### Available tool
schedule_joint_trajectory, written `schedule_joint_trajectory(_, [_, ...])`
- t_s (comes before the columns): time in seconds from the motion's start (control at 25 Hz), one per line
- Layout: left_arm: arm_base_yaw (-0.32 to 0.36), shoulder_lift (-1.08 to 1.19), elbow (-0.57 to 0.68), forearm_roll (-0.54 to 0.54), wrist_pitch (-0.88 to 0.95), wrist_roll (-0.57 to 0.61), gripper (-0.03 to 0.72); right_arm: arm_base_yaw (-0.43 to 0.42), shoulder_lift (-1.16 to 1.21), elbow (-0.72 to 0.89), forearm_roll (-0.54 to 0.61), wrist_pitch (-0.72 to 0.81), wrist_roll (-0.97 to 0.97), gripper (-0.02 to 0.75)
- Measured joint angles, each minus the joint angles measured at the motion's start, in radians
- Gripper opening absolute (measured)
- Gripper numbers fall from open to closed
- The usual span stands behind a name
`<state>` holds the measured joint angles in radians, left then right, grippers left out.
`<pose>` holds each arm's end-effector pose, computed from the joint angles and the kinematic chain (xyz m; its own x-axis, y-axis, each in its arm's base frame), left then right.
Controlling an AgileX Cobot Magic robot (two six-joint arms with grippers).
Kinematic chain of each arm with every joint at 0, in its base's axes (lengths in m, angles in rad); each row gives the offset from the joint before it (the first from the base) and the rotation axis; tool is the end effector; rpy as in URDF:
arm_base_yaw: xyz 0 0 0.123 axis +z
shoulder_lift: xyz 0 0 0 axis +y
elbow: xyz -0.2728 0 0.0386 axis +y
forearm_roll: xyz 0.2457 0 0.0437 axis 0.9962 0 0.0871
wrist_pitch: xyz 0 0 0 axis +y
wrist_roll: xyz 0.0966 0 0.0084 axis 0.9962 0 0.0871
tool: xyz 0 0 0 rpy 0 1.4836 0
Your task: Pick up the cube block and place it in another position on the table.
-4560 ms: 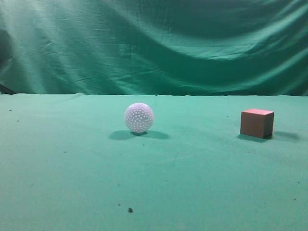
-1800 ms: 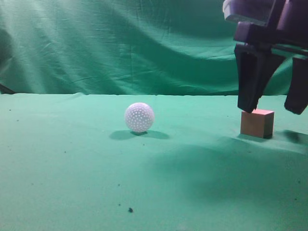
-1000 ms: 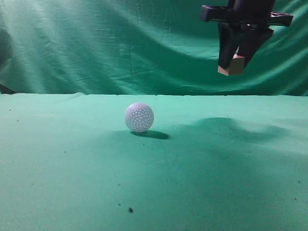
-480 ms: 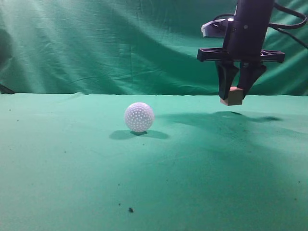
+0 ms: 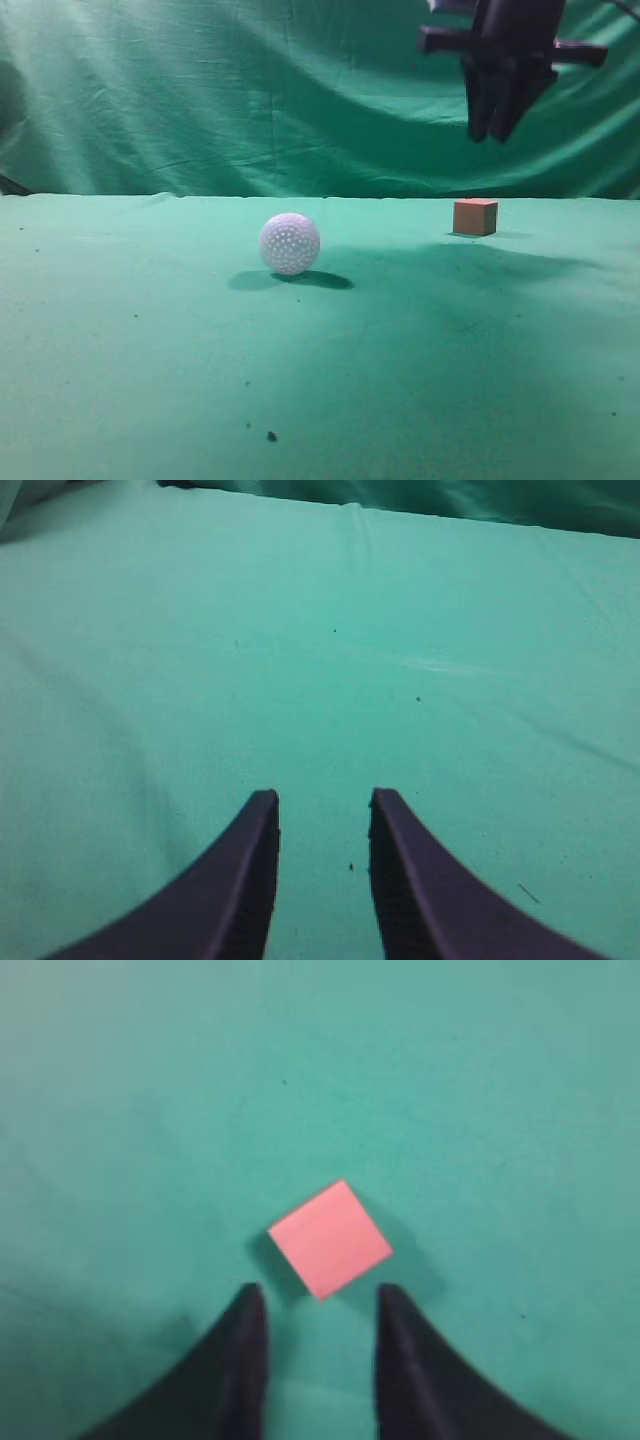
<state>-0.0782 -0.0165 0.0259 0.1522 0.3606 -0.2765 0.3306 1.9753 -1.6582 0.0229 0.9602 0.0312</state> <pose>0.0660 0.0000 0.1718 -0.2756 -0.1122 -0.9547 -0.0102 0.9935 -0.1138 0.4023 0.1400 0.2335 -0.8919 -0.2593 -0.3705 -0.2919 0.9558 0.0339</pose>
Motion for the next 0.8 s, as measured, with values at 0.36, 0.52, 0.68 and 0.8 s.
schedule_joint_trajectory(0.36, [0.000,0.000,0.000,0.000,0.000,0.000,0.262,0.000,-0.474,0.206,0.012,0.056,0.032,0.000])
schedule_joint_trajectory(0.52, [0.000,0.000,0.000,0.000,0.000,0.000,0.262,0.000,-0.718,0.428,0.040,0.002,0.047,0.000])
schedule_joint_trajectory(0.68, [0.000,0.000,0.000,0.000,0.000,0.000,0.262,0.000,-1.022,0.680,0.051,-0.065,0.051,0.000])
schedule_joint_trajectory(0.8, [0.000,0.000,0.000,0.000,0.000,0.000,0.262,0.000,-1.185,0.793,0.051,-0.074,0.051,0.000])
